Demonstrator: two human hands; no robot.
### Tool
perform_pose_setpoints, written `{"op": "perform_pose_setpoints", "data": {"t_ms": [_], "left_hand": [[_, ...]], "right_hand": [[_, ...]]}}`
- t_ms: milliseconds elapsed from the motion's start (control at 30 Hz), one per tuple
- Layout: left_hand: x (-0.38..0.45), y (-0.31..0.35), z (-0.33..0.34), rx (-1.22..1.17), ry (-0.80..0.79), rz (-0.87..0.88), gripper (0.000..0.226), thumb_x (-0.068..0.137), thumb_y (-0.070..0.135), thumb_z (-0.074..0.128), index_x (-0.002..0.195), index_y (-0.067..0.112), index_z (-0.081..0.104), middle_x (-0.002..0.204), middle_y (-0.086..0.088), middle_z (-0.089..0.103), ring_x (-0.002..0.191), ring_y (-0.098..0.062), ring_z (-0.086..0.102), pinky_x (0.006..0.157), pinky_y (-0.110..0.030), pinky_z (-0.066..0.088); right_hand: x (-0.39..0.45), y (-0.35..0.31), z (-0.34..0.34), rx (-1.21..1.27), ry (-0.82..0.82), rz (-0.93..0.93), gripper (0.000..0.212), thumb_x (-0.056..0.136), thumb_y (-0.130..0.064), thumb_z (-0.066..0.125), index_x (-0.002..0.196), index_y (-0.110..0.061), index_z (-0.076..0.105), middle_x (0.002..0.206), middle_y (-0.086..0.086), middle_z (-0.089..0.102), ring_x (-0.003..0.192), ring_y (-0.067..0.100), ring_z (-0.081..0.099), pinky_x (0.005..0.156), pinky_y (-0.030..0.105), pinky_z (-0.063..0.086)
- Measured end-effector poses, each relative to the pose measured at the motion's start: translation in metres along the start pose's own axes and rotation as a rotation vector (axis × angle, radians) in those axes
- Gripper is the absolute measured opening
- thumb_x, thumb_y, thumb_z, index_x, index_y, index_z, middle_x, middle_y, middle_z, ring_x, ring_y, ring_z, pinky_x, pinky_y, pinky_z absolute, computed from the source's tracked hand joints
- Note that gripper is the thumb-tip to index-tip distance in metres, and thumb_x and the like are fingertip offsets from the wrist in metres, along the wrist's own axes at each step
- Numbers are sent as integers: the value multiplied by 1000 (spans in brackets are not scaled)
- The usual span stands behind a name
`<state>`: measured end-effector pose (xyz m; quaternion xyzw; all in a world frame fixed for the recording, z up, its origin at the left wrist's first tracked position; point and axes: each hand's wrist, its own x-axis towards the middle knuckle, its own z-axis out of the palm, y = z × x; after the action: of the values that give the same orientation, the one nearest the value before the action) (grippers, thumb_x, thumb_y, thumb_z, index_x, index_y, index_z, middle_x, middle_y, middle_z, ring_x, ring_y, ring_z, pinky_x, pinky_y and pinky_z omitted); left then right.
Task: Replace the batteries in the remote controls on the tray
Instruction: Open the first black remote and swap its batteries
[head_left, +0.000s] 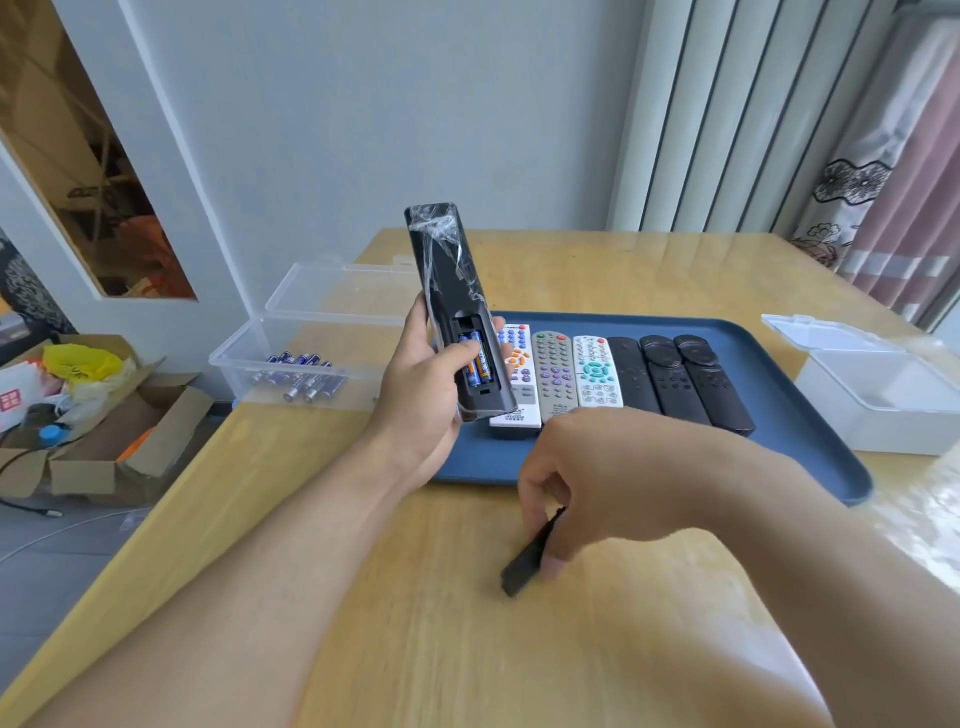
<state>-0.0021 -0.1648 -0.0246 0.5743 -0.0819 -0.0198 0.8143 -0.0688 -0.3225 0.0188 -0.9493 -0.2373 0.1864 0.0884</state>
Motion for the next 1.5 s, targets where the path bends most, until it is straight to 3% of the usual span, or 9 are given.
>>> {"op": "perform_pose_setpoints", "data": {"t_ms": [100,200,333,500,667,967,1133,1233,1500], "left_hand": [[1,-1,0,8,1,4,49,103,-7,40,142,21,48,127,-16,69,95,-25,70,80,-38,61],[0,-1,-1,25,2,24,49,103,-6,43,143,22,47,124,-13,70,95,-22,71,80,-37,61],[1,-1,0,14,-14,39,48,102,-7,45,140,21,48,109,-4,73,92,-24,69,76,-37,58],[0,0,3,3,-20,33,47,102,-3,48,139,25,50,124,-15,70,104,-29,68,82,-44,58],[-3,3,6,-47,-53,13,49,106,13,45,146,41,48,134,0,68,110,-23,70,83,-39,60],[-7,1,8,-49,-190,-39,45,111,23,31,152,38,40,144,-1,61,128,-21,61,101,-41,50],[-9,-2,9,-44,-248,-68,45,112,26,26,153,38,38,143,3,61,128,-21,61,101,-46,50],[-9,-3,10,-76,-262,-83,45,112,26,26,153,38,39,143,2,61,134,-26,56,110,-53,43],[-8,-5,9,-127,-253,-92,44,112,27,26,152,36,42,135,-4,66,111,-19,66,85,-36,56]], "right_hand": [[-6,6,-11,201,129,-30,24,69,-44,88,78,-32,70,65,-7,48,57,9,44,54,26,34],[-6,16,-19,471,326,-51,20,75,-32,87,78,-23,69,69,-12,64,62,8,57,64,31,51],[8,26,-13,839,631,-62,14,85,-16,79,82,-13,66,69,0,70,56,11,60,48,26,50],[19,39,-5,949,671,3,10,87,-18,78,94,-26,78,72,-2,67,63,18,47,58,27,38],[20,40,-6,1046,712,-10,21,85,-16,79,101,-18,67,65,-6,62,57,14,46,60,29,38],[16,26,-6,792,689,-123,30,90,-18,74,114,-36,72,55,-20,53,45,6,38,45,14,30],[24,18,1,794,800,-127,23,83,-19,82,97,-27,66,80,5,69,52,4,62,50,19,38],[24,18,1,778,850,-125,24,82,-18,82,93,-30,64,78,-1,68,57,9,69,54,14,40],[25,17,4,648,944,-92,24,76,-24,87,96,-26,75,84,2,60,50,0,55,56,10,38]]}}
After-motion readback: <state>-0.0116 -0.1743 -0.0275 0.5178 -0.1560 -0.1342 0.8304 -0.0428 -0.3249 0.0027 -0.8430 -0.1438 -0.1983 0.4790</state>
